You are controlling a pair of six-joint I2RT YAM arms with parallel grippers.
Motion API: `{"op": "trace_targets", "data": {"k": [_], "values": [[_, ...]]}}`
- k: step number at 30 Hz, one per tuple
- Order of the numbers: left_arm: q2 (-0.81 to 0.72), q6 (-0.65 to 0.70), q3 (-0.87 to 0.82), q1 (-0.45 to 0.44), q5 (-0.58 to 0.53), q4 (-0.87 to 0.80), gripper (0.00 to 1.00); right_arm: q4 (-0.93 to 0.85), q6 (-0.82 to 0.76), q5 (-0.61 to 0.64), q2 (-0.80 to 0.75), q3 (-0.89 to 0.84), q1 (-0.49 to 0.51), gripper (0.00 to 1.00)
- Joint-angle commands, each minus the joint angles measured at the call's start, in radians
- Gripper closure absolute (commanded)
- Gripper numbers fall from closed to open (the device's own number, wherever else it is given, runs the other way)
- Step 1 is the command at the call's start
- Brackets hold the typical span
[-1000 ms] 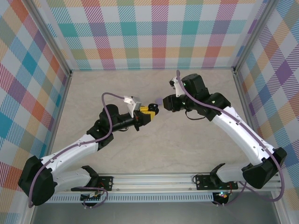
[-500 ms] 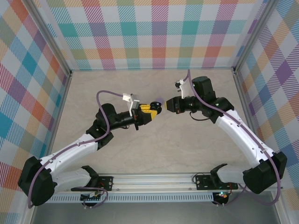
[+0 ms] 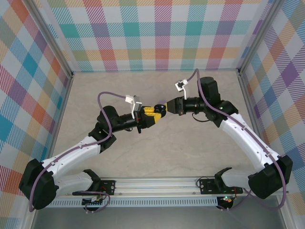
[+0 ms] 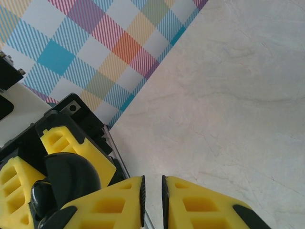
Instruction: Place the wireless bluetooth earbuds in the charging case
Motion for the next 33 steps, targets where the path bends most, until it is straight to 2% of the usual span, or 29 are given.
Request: {"op": "trace_targets", "data": {"k": [1,11,14,16,24,29,33], "values": [[0.009,-0.013,0.016,-0.009,0.010,0.038,0.96,0.074,0.011,-0.072,-0.040,-0.010,-0.003,0.80],[0.033,-0.018,0.018,-0.010,0.000,0.027,0.96,0.075,-0.002,-0.090,-0.068,-0.014,-0.003,0.79],[0.033,-0.016,0.021,-0.009,-0.015,0.016,0.96,0.045,-0.014,-0.055,-0.066,-0.007,-0.004,0.79],[0.032,-0.011,0.023,-0.010,-0.033,-0.005,0.96,-0.002,-0.030,0.004,-0.063,0.005,-0.004,0.78],[0.058,0.012,0.090,-0.008,-0.214,-0.253,0.97,-0.213,-0.063,0.416,-0.060,0.041,-0.004,0.78],[0.129,-0.062,0.145,0.010,-0.348,-0.387,0.94,-0.249,-0.059,0.495,-0.066,0.024,-0.003,0.77],[0.209,-0.115,0.192,0.033,-0.361,-0.461,0.95,-0.260,-0.061,0.499,-0.071,0.010,-0.004,0.76]]}}
